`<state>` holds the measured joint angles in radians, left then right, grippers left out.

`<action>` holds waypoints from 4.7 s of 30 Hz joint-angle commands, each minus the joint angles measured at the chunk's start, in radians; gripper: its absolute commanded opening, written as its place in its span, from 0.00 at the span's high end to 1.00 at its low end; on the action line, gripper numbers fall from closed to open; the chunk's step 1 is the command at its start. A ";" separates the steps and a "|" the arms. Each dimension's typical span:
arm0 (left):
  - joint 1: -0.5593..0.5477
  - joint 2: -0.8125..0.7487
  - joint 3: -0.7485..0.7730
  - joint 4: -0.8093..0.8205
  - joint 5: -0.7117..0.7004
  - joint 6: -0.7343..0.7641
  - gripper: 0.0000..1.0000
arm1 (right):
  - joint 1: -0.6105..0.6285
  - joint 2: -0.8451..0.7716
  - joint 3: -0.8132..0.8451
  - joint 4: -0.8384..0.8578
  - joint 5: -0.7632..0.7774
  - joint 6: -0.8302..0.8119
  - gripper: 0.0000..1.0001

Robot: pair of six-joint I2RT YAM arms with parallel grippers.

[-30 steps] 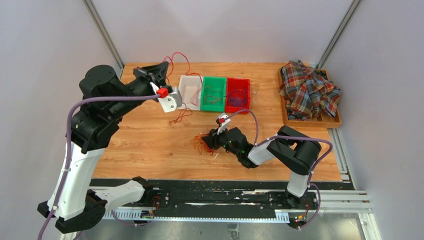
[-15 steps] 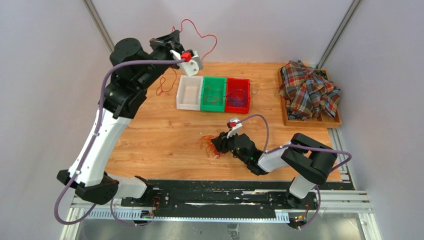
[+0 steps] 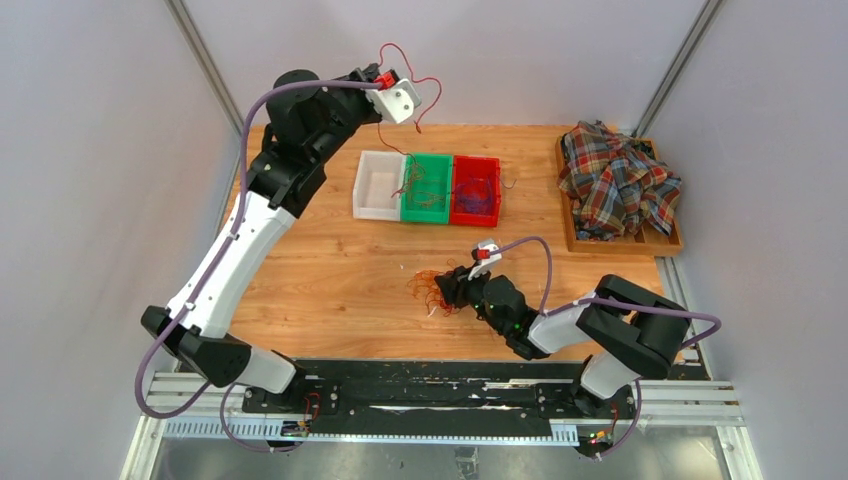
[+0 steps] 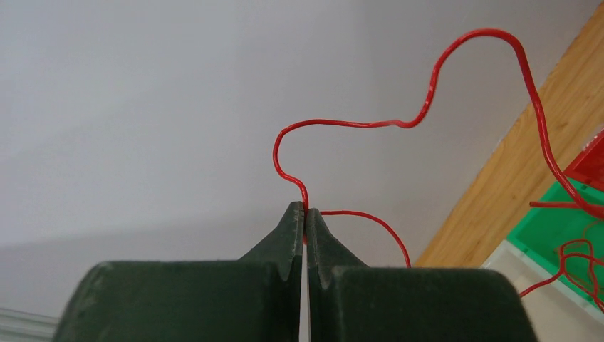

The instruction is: Untangle the cables

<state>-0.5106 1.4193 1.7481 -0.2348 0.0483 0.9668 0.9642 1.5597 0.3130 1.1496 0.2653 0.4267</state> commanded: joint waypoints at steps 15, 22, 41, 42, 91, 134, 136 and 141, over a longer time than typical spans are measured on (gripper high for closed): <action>0.125 0.119 -0.121 0.282 0.002 -0.165 1.00 | 0.027 0.027 -0.008 0.085 0.046 -0.015 0.63; 0.148 0.149 -0.129 0.310 -0.043 -0.112 1.00 | 0.027 0.037 -0.003 0.085 0.047 -0.018 0.63; 0.156 0.274 -0.167 0.064 -0.050 -0.224 1.00 | 0.027 0.040 -0.006 0.090 0.063 -0.022 0.63; 0.156 0.288 -0.167 0.060 -0.063 -0.221 1.00 | 0.027 0.039 -0.006 0.090 0.063 -0.022 0.63; 0.112 0.534 -0.217 0.122 -0.139 -0.259 1.00 | 0.027 0.024 -0.018 0.071 0.110 -0.020 0.64; 0.156 0.693 -0.121 0.061 -0.097 -0.318 0.65 | 0.027 0.031 -0.022 0.088 0.127 -0.024 0.63; 0.160 0.657 -0.093 0.014 -0.062 -0.341 0.57 | 0.027 0.032 -0.022 0.089 0.127 -0.023 0.62; 0.161 0.594 -0.012 -0.107 -0.016 -0.386 0.39 | 0.027 0.026 -0.029 0.097 0.128 -0.021 0.61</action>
<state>-0.3500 2.1197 1.6524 -0.2806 -0.0109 0.6201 0.9642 1.5894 0.3031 1.2076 0.3656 0.4175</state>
